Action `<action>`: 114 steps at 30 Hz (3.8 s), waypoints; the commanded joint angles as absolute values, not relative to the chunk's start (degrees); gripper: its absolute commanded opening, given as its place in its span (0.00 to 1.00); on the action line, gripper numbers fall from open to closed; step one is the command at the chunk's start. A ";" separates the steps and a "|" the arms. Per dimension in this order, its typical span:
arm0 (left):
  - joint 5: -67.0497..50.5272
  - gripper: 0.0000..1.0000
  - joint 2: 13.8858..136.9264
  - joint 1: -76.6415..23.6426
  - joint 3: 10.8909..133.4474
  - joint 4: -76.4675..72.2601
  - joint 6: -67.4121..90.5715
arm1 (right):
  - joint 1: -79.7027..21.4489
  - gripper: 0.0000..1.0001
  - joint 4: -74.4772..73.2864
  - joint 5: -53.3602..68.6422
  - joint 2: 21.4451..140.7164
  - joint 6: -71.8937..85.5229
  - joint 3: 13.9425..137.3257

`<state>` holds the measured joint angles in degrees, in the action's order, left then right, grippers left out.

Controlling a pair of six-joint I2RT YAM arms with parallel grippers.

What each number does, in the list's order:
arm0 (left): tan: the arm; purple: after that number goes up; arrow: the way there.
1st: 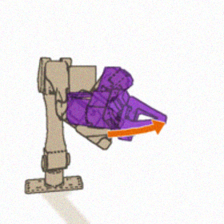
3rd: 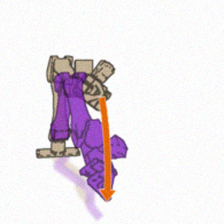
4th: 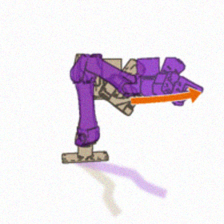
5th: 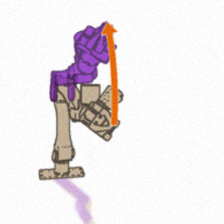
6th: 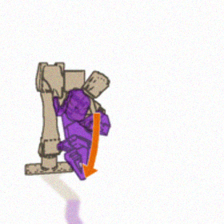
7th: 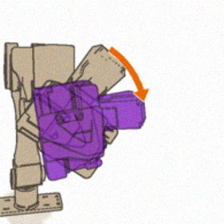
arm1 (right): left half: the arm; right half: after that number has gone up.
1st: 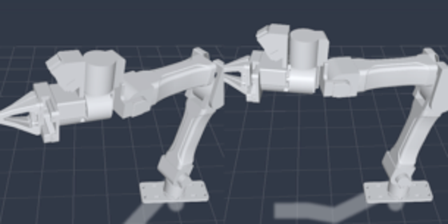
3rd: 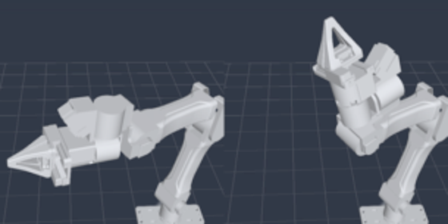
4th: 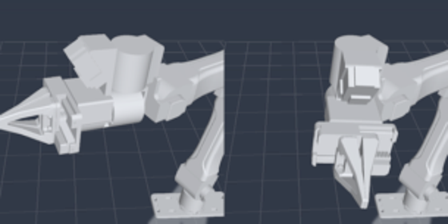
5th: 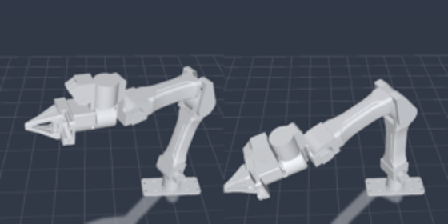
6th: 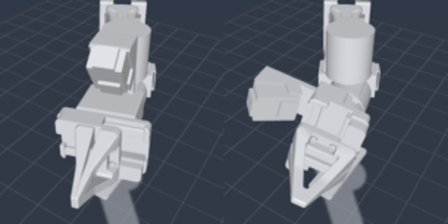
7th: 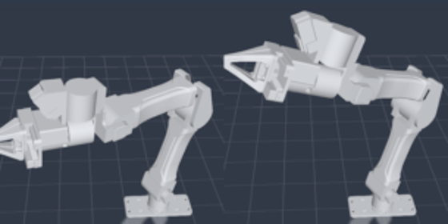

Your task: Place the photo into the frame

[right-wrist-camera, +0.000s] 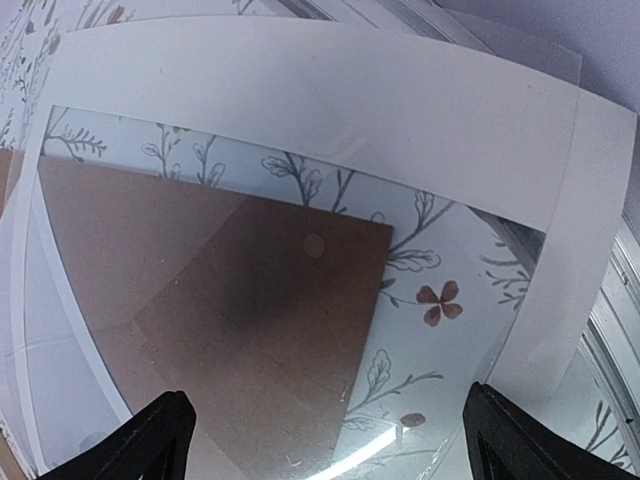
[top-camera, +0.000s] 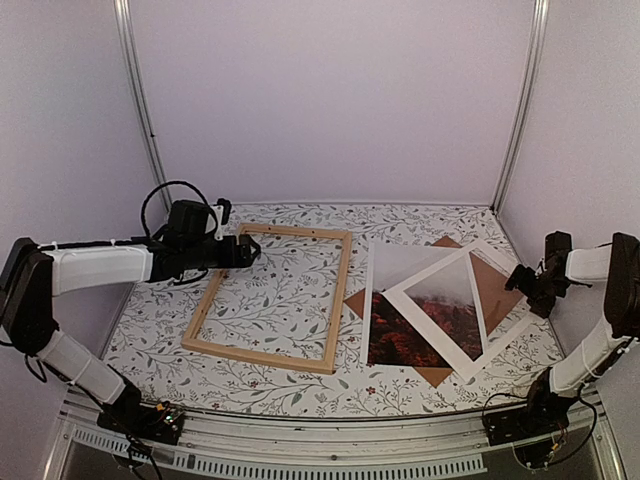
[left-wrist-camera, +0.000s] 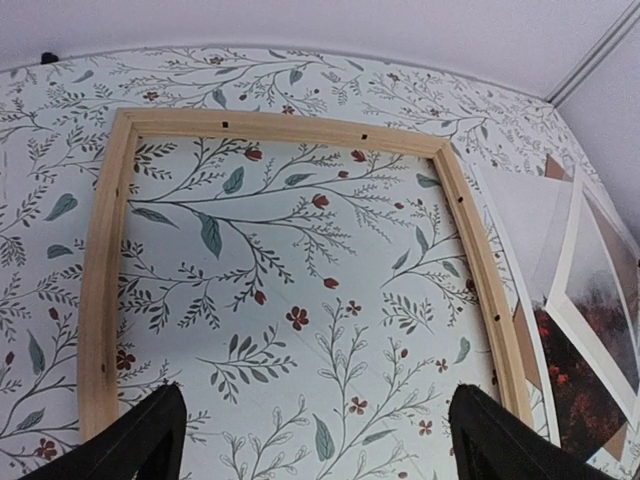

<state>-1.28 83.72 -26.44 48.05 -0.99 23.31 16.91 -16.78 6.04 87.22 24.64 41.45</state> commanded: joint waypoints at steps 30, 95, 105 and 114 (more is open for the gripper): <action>-7.30 0.89 136.64 -49.39 103.32 10.39 21.50 | 0.55 0.96 -16.10 3.89 103.48 12.02 59.82; 4.91 0.94 149.60 -48.98 130.66 34.76 14.30 | 0.74 0.96 -17.18 8.96 95.21 18.84 53.40; 3.93 0.95 152.90 -48.16 133.23 35.42 17.87 | 0.77 0.96 -16.12 10.53 95.19 18.63 52.95; -3.26 0.96 153.74 -48.22 132.65 40.88 22.92 | 0.71 0.96 -15.87 11.11 94.29 18.75 51.38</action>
